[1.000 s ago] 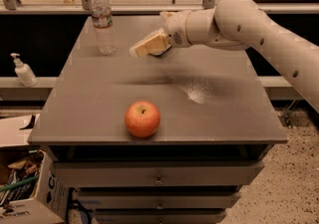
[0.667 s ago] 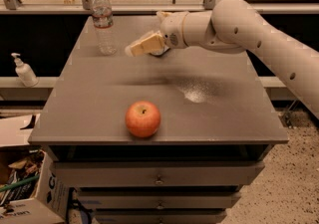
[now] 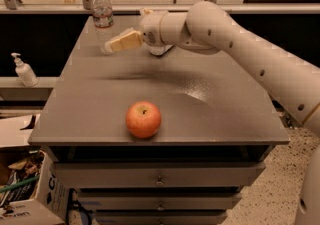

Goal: Knock water bottle over

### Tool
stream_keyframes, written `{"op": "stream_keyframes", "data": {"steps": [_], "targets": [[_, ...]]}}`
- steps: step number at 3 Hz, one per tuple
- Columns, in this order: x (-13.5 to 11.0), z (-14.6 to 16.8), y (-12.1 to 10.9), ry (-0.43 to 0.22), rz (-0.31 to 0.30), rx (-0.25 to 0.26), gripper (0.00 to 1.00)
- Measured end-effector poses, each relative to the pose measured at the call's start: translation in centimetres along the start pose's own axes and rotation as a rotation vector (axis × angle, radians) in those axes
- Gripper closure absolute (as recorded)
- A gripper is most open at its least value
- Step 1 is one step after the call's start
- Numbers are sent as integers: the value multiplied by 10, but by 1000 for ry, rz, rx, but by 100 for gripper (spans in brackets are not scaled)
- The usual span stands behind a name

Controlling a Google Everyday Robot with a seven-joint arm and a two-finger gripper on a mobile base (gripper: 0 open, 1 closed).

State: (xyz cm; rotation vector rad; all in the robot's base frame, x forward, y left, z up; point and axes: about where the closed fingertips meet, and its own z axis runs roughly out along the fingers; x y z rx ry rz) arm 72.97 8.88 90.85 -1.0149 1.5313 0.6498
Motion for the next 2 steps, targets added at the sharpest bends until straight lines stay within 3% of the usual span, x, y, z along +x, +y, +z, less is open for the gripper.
{"op": "stream_keyframes", "data": {"steps": [2], "targets": [[3, 69, 1, -6, -15, -1, 0]]}}
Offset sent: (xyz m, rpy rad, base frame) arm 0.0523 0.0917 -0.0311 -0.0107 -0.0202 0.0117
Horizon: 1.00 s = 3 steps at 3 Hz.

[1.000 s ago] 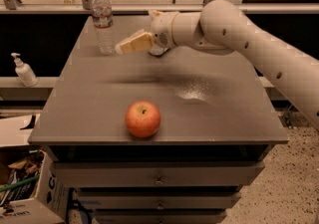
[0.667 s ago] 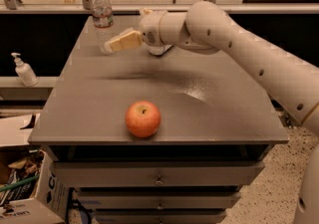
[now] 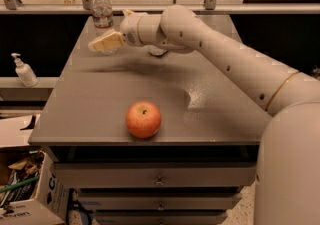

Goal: Knock water bottle over

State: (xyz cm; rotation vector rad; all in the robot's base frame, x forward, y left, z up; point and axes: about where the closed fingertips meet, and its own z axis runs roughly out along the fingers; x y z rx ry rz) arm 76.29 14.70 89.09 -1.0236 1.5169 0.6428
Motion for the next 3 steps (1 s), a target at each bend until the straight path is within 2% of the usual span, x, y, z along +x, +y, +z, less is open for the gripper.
{"op": "stream_keyframes", "data": {"steps": [1, 2, 3], "targets": [[1, 28, -2, -6, 8, -4, 0], [-4, 45, -6, -34, 8, -8, 18], [-6, 46, -12, -50, 7, 3, 41]]}}
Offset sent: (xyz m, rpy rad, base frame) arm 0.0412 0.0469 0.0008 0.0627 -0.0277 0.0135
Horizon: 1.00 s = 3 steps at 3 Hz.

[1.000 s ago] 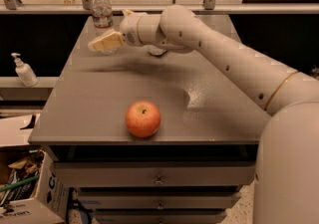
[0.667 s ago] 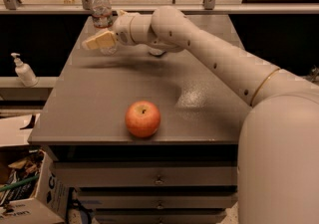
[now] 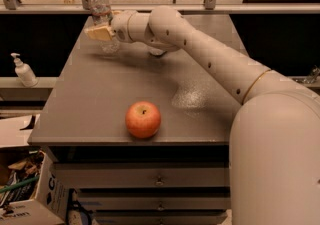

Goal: Knock water bottle over

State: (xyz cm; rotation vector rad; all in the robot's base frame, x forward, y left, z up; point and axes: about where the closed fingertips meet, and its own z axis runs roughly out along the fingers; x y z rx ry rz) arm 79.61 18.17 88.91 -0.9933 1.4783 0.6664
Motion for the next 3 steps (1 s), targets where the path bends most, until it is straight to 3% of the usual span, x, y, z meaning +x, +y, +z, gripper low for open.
{"op": "stream_keyframes", "data": {"steps": [1, 2, 3], "targets": [[-3, -15, -9, -21, 24, 22, 65], [-17, -46, -12, -57, 48, 9, 87], [-25, -90, -6, -81, 69, -39, 100]]}}
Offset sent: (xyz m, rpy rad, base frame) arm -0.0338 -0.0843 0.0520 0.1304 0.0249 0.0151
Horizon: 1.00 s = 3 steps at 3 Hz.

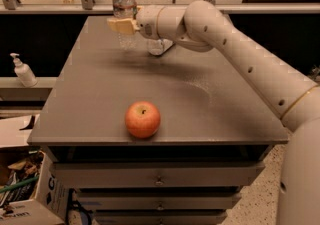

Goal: Knock water bottle over

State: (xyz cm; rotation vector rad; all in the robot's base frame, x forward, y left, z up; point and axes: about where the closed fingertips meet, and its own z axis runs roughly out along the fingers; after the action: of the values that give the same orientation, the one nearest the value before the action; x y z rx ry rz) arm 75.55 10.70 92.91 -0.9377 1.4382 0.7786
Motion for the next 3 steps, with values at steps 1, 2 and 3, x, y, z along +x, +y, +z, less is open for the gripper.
{"op": "stream_keyframes", "data": {"steps": [1, 2, 3], "targets": [[-7, -44, 12, 19, -27, -65, 100], [-11, -76, 26, 106, -123, -148, 100], [-6, -104, 36, 242, -255, -222, 100]]}}
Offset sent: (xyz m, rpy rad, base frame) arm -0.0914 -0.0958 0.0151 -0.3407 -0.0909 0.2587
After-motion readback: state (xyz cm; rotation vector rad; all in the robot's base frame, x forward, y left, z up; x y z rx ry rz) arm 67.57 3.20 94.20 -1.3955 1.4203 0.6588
